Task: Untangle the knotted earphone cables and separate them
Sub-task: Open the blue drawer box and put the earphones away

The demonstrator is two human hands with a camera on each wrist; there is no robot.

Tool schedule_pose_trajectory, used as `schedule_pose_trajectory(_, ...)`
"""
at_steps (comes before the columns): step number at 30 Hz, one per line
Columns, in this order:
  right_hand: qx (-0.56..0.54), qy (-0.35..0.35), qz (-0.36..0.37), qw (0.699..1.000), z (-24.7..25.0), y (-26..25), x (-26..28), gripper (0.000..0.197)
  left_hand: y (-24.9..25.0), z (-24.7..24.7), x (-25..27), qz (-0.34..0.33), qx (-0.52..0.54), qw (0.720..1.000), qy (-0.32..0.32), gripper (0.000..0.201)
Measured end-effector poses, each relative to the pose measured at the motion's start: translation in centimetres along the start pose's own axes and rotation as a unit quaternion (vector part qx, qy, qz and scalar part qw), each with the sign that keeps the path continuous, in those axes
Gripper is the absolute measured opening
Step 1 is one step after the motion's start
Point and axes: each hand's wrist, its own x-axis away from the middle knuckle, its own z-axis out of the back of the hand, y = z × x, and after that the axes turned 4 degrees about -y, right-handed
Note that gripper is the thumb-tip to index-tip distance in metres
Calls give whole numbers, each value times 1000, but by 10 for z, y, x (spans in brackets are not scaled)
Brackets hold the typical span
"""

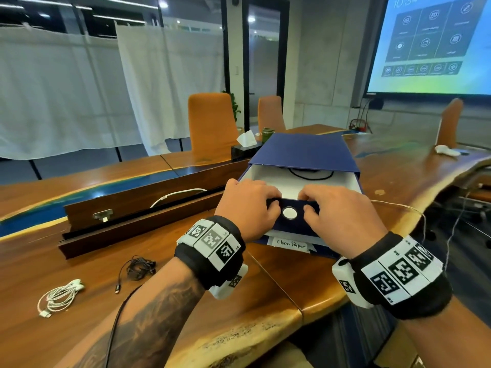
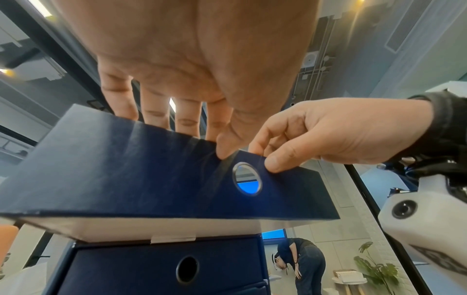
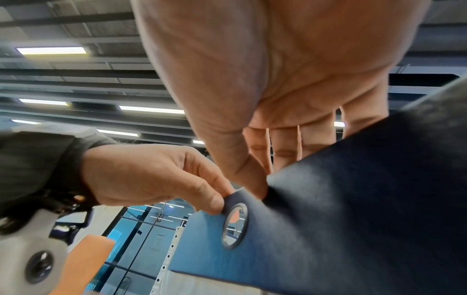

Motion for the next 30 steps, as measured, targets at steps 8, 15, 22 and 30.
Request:
schedule_pose_trajectory(8, -46, 70, 88, 993, -7, -46, -5, 18, -38, 5, 28, 11, 51, 996, 73, 33)
schedule_pose_trajectory(15, -168, -92, 192, 962, -58, -157, -41, 14, -163, 22, 75, 280, 28, 959, -44, 25)
schedule_pose_trajectory(22, -114, -284, 176, 936, -157, -238, -105, 17, -269, -11, 124, 458, 8, 869, -186, 27)
schedule_pose_trajectory(30, -34, -379, 141, 914, -246, -273, -146, 28, -310, -68, 131, 499, 24, 828, -256, 48)
